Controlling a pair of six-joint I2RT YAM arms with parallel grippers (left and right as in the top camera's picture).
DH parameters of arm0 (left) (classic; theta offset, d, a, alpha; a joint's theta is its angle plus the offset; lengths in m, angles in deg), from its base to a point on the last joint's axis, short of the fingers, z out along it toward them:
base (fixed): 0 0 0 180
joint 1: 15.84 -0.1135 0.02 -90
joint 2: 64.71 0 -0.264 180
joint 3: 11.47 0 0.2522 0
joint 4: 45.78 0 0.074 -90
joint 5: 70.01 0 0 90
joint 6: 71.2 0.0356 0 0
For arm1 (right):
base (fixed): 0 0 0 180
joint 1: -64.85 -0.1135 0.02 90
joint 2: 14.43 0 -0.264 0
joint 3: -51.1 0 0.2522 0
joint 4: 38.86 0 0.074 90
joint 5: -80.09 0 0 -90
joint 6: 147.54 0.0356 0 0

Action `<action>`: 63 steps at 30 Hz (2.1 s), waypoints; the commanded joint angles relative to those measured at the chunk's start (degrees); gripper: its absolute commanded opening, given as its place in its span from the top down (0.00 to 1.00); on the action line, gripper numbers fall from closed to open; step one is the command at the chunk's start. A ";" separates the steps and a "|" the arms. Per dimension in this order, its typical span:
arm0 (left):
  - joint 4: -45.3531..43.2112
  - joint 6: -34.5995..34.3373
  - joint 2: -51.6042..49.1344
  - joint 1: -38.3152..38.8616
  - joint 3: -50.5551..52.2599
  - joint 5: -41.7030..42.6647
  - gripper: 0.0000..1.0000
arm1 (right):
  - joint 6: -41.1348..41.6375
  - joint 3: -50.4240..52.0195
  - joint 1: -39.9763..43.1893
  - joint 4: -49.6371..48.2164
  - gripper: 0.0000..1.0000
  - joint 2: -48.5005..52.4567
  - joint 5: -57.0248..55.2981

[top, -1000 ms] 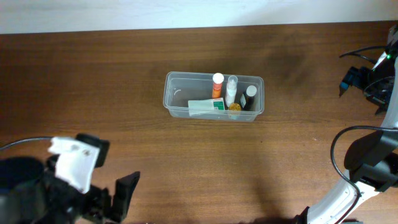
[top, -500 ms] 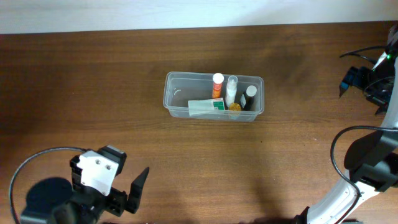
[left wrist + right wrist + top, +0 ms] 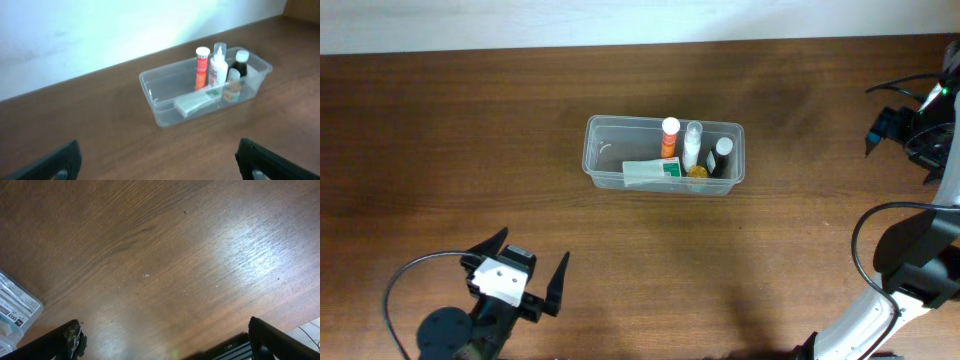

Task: Pack container

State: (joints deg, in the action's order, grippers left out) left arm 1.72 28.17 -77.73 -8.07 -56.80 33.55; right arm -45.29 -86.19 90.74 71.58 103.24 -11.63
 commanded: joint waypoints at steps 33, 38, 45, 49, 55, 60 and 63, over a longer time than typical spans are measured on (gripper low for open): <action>-38.99 0.85 12.72 -0.46 31.08 -0.52 0.01 | 0.50 0.00 0.00 0.00 0.02 -2.12 -0.87; -37.94 0.90 12.72 -0.50 31.08 -2.78 0.01 | 0.50 0.00 0.00 -0.02 0.02 -2.12 -0.90; -29.88 1.05 12.72 -1.62 31.08 -7.63 0.01 | 0.50 0.00 0.00 0.00 0.02 -2.12 -0.90; -29.81 1.03 12.72 -2.10 31.08 -7.61 0.01 | 0.50 0.00 0.00 0.00 0.02 -2.12 -0.90; -29.79 1.03 12.72 -2.10 31.08 -7.58 0.01 | 0.50 0.00 0.00 0.00 0.02 -2.12 -0.90; -29.79 1.03 12.72 -2.10 31.08 -7.58 0.01 | 0.50 0.00 0.00 -0.02 0.02 -2.12 -0.90; -29.79 1.03 12.72 -2.10 31.08 -7.58 0.01 | 0.50 0.00 0.00 0.00 0.02 -2.12 -0.87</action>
State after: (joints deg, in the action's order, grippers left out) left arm -28.43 28.28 -65.55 -9.89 -25.85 26.77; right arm -45.29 -86.19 90.74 71.58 103.24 -11.63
